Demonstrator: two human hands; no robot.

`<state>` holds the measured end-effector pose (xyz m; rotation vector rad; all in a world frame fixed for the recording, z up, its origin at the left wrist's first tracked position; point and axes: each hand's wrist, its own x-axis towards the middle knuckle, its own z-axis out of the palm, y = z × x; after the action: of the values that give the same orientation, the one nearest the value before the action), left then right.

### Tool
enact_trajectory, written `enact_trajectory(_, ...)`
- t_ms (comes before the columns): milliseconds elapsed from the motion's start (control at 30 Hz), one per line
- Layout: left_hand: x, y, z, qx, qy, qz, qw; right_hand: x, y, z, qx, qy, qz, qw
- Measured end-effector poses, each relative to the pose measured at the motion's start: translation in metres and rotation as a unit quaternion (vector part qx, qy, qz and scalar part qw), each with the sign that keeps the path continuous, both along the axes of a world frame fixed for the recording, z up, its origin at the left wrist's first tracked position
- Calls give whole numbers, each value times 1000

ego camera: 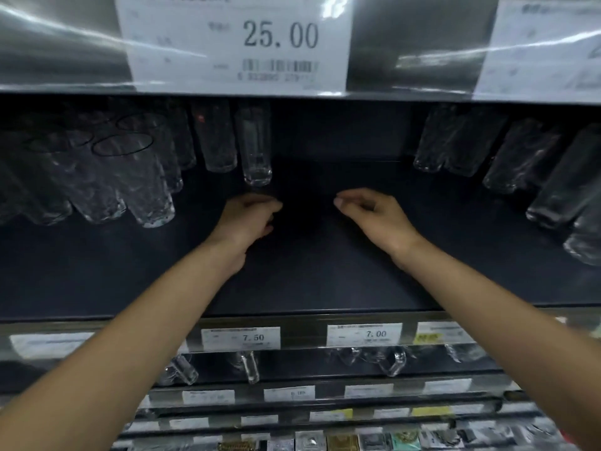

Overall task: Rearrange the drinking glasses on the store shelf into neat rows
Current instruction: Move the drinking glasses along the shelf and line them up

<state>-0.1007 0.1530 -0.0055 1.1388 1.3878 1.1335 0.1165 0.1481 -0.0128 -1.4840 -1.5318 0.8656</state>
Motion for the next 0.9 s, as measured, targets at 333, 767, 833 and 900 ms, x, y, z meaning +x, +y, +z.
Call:
enact_trajectory(333,82,-45,24,62,-5,-183,981,67,-78,18,37,110,-161,980)
enact_trajectory(767,221,41,13,112,78,-171,976,167,3,1,57,109,-314,942)
enact_trajectory(833,246,57,3,101,80,-165,978,174,23,-3,68,107,-328,936)
enact_trajectory(900,267,73,-5,87,71,-156,981,182,42,-8,63,94,-353,929)
